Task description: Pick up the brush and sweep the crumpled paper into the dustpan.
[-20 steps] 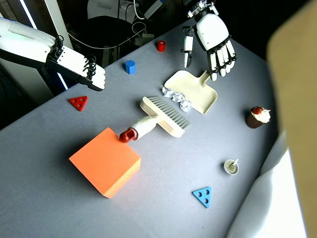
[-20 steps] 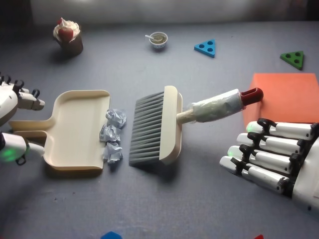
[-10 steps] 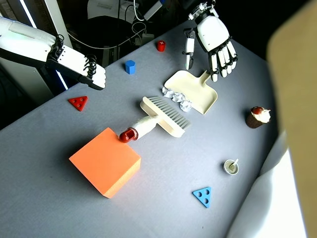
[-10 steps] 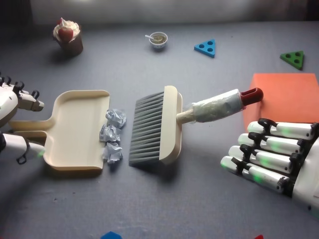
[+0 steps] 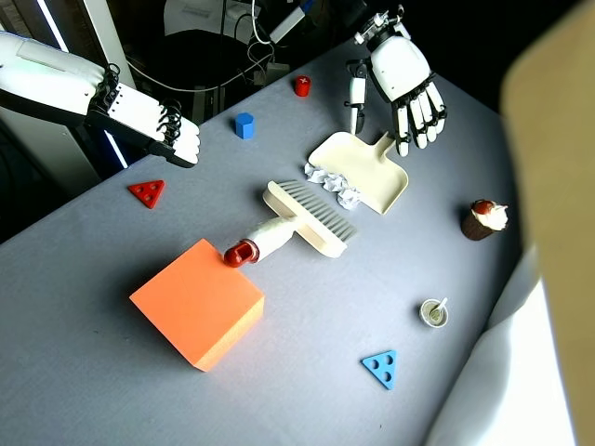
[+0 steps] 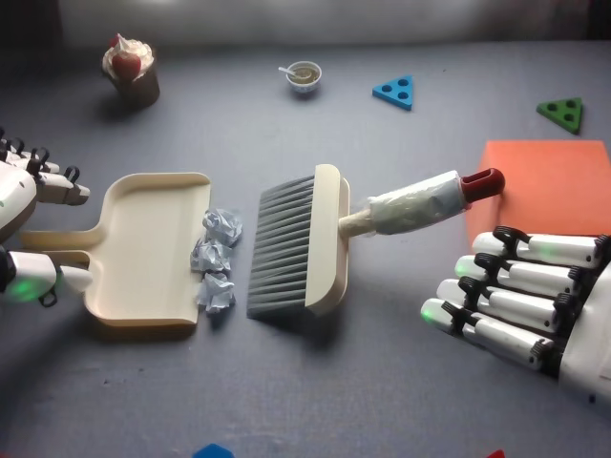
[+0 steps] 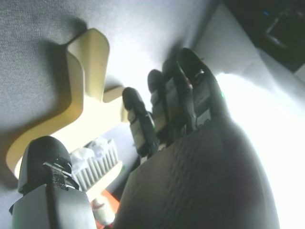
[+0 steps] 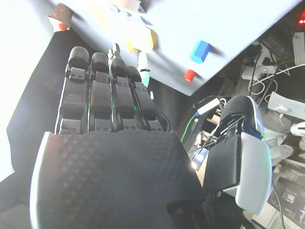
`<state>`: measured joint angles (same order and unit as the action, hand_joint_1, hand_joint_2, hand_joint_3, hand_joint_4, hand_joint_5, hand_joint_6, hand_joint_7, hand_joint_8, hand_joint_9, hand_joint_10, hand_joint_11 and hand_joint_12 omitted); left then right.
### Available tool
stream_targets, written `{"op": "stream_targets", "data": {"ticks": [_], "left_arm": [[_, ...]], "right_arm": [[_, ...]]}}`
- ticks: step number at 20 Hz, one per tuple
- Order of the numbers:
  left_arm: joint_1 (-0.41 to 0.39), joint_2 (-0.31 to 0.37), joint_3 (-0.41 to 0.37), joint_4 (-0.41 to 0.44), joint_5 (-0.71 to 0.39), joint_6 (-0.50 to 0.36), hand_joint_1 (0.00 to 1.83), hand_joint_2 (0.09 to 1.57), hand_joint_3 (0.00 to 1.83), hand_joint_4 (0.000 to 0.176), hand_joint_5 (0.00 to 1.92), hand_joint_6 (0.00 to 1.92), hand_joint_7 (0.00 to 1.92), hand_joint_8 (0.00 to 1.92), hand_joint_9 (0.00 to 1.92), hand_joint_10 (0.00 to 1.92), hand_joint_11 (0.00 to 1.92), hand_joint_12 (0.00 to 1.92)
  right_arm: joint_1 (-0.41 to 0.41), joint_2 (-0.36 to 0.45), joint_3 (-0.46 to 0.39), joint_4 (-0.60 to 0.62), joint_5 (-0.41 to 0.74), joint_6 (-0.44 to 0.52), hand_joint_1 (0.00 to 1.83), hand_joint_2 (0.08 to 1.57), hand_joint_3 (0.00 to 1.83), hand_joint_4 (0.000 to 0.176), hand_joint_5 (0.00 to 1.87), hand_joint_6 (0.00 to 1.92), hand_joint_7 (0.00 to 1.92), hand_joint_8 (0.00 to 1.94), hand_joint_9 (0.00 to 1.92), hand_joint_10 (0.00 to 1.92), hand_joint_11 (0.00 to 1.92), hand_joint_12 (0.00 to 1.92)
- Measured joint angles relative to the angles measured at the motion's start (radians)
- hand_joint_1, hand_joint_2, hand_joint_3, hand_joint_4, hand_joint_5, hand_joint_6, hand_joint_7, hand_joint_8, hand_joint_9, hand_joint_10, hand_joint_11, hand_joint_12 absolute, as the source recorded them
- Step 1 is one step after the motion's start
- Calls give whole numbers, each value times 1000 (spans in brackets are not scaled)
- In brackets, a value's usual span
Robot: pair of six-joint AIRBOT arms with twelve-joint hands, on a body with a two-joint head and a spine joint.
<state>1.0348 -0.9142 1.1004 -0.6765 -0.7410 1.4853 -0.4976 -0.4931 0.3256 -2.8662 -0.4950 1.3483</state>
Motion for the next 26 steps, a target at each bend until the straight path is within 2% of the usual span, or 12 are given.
{"op": "stream_targets", "data": {"ticks": [3, 4, 5, 7, 9, 12, 15, 16, 17, 20, 23, 26], "left_arm": [[21, -13, 13, 26, -26, -43, 510, 1036, 4, 141, 483, 1, 333, 0, 262, 4, 12, 664], [33, -14, 13, 26, -39, -55, 571, 1018, 0, 128, 523, 13, 359, 8, 284, 10, 20, 669], [40, -16, 13, 27, -52, -70, 571, 1018, 0, 128, 523, 13, 359, 8, 284, 10, 20, 669], [46, -16, 14, 32, -62, -75, 529, 1035, 4, 139, 509, 4, 338, 0, 266, 0, 10, 668], [55, -16, 21, 45, -68, -97, 522, 1037, 4, 140, 520, 5, 348, 4, 264, 1, 1, 666], [55, -16, 39, 87, -75, -130, 535, 1036, 2, 135, 531, 8, 355, 5, 270, 3, 2, 668], [55, -18, 55, 112, -95, -159, 509, 1044, 4, 141, 506, 0, 339, 0, 255, 0, 0, 659], [55, -21, 61, 126, -101, -172, 530, 1037, 0, 132, 510, 3, 355, 6, 269, 6, 2, 662], [55, -21, 63, 141, -106, -179, 535, 1035, 0, 131, 516, 5, 355, 6, 273, 7, 1, 664], [55, -28, 64, 172, -105, -195, 512, 1049, 5, 137, 513, 3, 351, 1, 274, 4, 1, 667], [55, -27, 47, 127, -77, -158, 522, 1049, 4, 134, 513, 3, 342, 1, 276, 4, 6, 670], [29, -10, 31, 56, 9, -81, 540, 1041, 0, 132, 519, 4, 339, 0, 270, 1, 0, 670]], "right_arm": [[0, 0, 0, 0, 0, 0, 84, 974, 0, 0, 124, 6, 186, 7, 216, 5, 247, 13], [0, 0, 0, 0, -1, 0, 75, 976, 0, 0, 103, 0, 173, 0, 198, 0, 234, 7], [0, 0, 0, 0, 0, 0, 75, 976, 0, 0, 103, 0, 173, 0, 198, 0, 234, 7], [0, 0, 0, 0, -1, 0, 58, 981, 2, 0, 104, 2, 167, 2, 192, 1, 230, 5], [0, 0, 0, 0, 0, 0, 31, 984, 3, 0, 95, 0, 161, 0, 187, 0, 228, 4], [0, 0, 0, 0, 0, 0, 19, 993, 5, 0, 115, 7, 181, 7, 202, 5, 242, 9], [0, 0, 0, 0, 0, 0, 14, 1003, 7, 0, 100, 0, 150, 0, 163, 0, 200, 0], [0, 0, 0, 0, 0, 0, 27, 1000, 3, 0, 110, 4, 168, 7, 191, 11, 229, 14], [0, 0, 0, 0, 0, 0, 34, 1001, 3, 0, 105, 2, 164, 5, 186, 7, 225, 12], [0, 0, 0, 0, 0, 0, 41, 996, 0, 0, 129, 8, 187, 10, 198, 9, 237, 16], [0, 0, 0, 0, 0, 0, 49, 992, 0, 0, 149, 11, 196, 9, 208, 9, 242, 17], [0, 0, 0, 0, 0, 0, 42, 992, 0, 0, 140, 6, 188, 4, 205, 7, 242, 17]]}}
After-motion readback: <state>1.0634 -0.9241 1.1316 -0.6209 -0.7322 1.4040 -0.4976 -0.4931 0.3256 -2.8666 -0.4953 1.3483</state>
